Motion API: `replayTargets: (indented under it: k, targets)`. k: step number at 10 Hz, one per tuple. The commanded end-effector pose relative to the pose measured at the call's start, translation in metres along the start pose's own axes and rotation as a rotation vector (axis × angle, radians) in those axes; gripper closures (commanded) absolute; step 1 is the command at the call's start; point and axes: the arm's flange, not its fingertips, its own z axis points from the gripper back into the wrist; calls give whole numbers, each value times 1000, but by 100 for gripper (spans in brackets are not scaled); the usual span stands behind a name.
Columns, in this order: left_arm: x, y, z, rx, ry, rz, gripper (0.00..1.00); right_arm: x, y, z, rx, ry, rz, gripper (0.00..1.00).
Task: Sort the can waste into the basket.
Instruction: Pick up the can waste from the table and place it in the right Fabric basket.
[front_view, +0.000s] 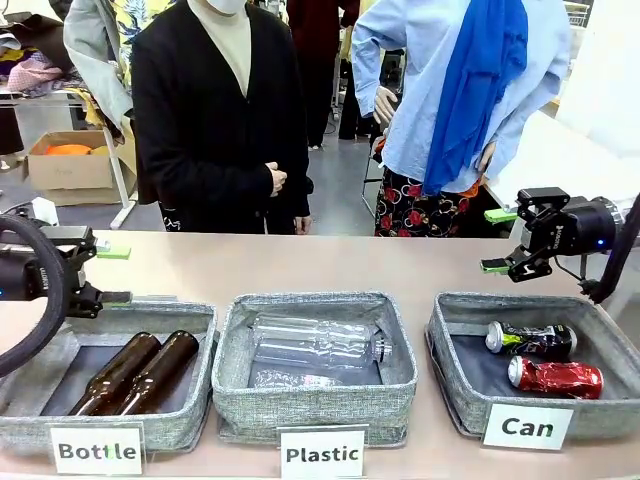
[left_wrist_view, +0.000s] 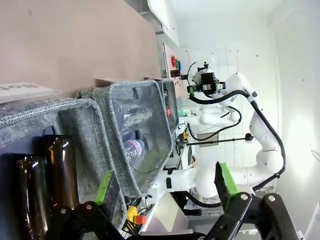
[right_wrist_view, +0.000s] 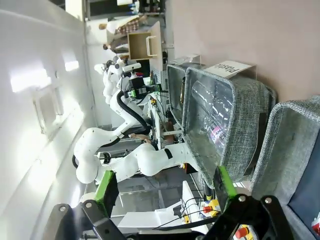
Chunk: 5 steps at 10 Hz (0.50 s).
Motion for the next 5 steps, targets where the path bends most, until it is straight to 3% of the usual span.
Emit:
replayTargets:
  k: [1, 5]
  targets:
    - [-5, -3, 3, 12, 6, 10, 0, -1, 4, -2, 14, -6, 22, 0]
    - [-5, -3, 3, 12, 6, 10, 0, -1, 4, -2, 14, -6, 22, 0]
